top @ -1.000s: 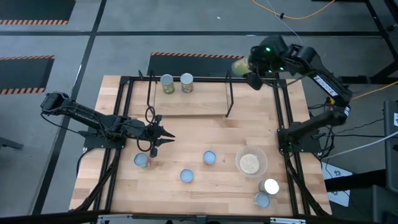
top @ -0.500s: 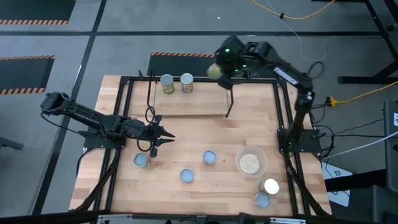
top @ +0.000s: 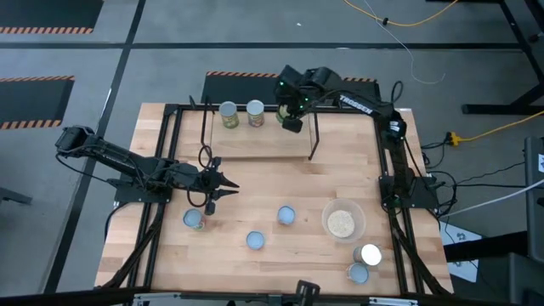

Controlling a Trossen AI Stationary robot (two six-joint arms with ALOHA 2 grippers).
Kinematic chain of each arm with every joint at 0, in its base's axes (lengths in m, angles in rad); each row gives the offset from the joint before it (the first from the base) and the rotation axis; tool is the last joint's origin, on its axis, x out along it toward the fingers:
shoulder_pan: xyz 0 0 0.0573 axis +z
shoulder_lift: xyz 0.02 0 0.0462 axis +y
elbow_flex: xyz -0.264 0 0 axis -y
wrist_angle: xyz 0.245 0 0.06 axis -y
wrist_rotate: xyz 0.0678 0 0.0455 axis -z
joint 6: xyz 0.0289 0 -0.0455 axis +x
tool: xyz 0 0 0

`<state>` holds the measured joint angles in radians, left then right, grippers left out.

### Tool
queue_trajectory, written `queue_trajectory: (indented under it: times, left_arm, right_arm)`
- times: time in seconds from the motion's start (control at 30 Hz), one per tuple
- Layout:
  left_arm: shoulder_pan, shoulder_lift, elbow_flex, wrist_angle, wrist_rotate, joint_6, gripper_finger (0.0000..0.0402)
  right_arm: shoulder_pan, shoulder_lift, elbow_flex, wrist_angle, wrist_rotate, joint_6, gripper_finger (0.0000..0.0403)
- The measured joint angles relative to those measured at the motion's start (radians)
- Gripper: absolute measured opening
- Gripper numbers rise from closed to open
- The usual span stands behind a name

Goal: Pick and place cans onto a shelf
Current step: Put the canned oranges on the shelf

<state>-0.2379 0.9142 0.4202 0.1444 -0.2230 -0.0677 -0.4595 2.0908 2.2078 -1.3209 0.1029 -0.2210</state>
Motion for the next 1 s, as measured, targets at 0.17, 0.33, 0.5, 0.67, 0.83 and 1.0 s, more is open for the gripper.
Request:
queue_trajectory:
  times: [0.17, 0.33, 0.5, 0.67, 0.83, 1.0]
  left_arm:
    - [0.0, 0.0, 0.0, 0.0, 0.0, 0.0, 0.0069]
    - [0.0, 0.0, 0.0, 0.0, 0.0, 0.0, 0.0069]
    - [0.0, 0.0, 0.0, 0.0, 0.0, 0.0, 0.0069]
    - [0.0, 0.0, 0.0, 0.0, 0.0, 0.0, 0.0069]
    - [0.0, 0.0, 0.0, -0.001, 0.0, 0.0, 0.0069]
    - [0.0, 0.0, 0.0, -0.001, 0.0, 0.0, 0.0069]
  right_arm:
    - [0.0, 0.043, 0.0, 0.019, -0.001, 0.0, 0.0]
    - [0.0, 0.076, 0.0, 0.036, -0.034, 0.0, 0.0]
    - [0.0, 0.092, 0.0, 0.039, -0.037, 0.0, 0.0]
    - [0.0, 0.093, -0.005, 0.047, -0.05, 0.0, 0.0]
    - [0.0, 0.093, -0.006, 0.054, -0.053, 0.0, 0.0]
    - [0.0, 0.095, -0.006, 0.055, -0.053, 0.0, 0.0]
